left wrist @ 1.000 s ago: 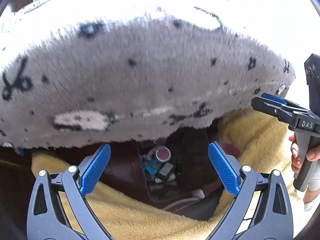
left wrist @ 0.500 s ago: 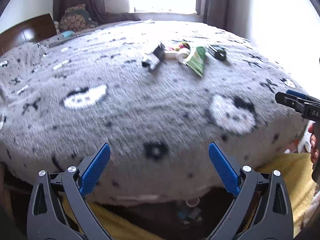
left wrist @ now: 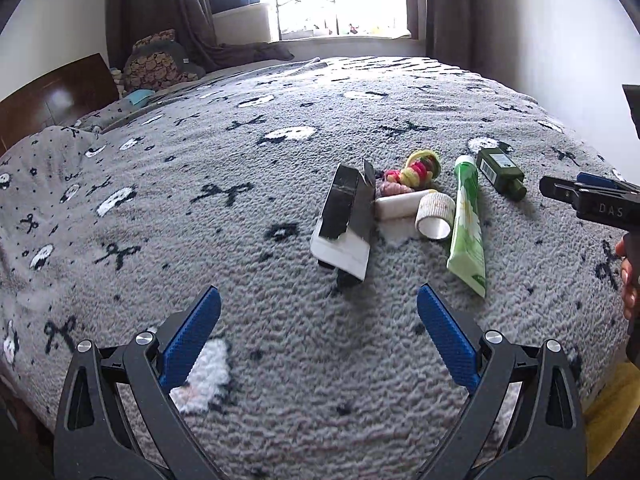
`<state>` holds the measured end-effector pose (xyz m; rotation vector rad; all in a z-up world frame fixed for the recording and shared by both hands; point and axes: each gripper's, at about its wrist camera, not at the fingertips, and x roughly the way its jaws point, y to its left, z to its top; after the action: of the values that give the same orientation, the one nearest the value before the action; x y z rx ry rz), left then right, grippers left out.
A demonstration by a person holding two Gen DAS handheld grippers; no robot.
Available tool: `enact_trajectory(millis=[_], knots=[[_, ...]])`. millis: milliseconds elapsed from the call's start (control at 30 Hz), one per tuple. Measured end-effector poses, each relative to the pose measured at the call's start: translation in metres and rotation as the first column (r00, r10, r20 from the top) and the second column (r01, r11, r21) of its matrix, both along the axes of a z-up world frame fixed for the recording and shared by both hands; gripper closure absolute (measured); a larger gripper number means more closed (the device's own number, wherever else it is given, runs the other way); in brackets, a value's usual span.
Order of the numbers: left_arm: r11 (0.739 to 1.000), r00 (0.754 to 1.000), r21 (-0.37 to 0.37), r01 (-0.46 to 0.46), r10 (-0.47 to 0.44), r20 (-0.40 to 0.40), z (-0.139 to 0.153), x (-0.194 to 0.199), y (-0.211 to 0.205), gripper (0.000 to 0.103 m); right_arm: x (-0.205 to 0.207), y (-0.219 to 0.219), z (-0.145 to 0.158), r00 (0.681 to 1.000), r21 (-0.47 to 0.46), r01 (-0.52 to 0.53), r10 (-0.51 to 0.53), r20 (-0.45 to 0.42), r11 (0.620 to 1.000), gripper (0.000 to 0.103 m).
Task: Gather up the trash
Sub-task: 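Grasp the dark green bottle with the right tool while the left grasps the black-and-white box, then carry the dark green bottle and black box over the bed edge down to the bin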
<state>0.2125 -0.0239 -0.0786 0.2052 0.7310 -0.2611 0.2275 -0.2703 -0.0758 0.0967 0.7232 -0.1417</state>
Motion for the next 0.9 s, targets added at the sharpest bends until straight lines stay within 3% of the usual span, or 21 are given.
enact_trajectory(millis=[133, 367, 467, 500, 633, 800, 900], knots=[[1.0, 1.0, 0.029, 0.006, -0.006, 0.002, -0.002, 0.023, -0.017, 0.012, 0.037, -0.004, 0.002, 0.999, 0.033, 0.037, -0.036, -0.021, 0.999, 0.017], [1.0, 0.998, 0.011, 0.019, -0.018, -0.059, -0.015, 0.056, -0.032, 0.029, 0.087, -0.001, -0.01, 0.991, 0.038, 0.084, -0.08, -0.103, 0.996, 0.026], [1.0, 0.995, 0.02, 0.007, -0.005, -0.097, -0.024, 0.069, -0.033, 0.04, 0.099, -0.002, -0.022, 0.984, 0.022, 0.102, -0.098, -0.152, 0.995, 0.033], [1.0, 0.994, 0.012, 0.002, 0.0, -0.107, -0.027, 0.072, -0.032, 0.048, 0.101, -0.003, -0.026, 0.981, 0.029, 0.108, -0.102, -0.166, 0.994, 0.037], [1.0, 0.991, -0.02, 0.011, -0.014, -0.131, -0.031, 0.078, -0.031, 0.063, 0.1, -0.005, -0.036, 0.981, 0.03, 0.097, -0.091, -0.17, 0.995, 0.059], [0.999, 0.993, 0.027, 0.018, -0.015, -0.118, -0.031, 0.069, -0.036, 0.064, 0.089, -0.007, -0.033, 0.986, 0.02, 0.055, -0.051, -0.161, 0.998, 0.06], [1.0, 0.991, 0.017, -0.003, 0.005, -0.134, -0.028, 0.062, -0.032, 0.067, 0.077, -0.009, -0.03, 0.986, 0.005, 0.044, -0.043, -0.161, 0.999, 0.06]])
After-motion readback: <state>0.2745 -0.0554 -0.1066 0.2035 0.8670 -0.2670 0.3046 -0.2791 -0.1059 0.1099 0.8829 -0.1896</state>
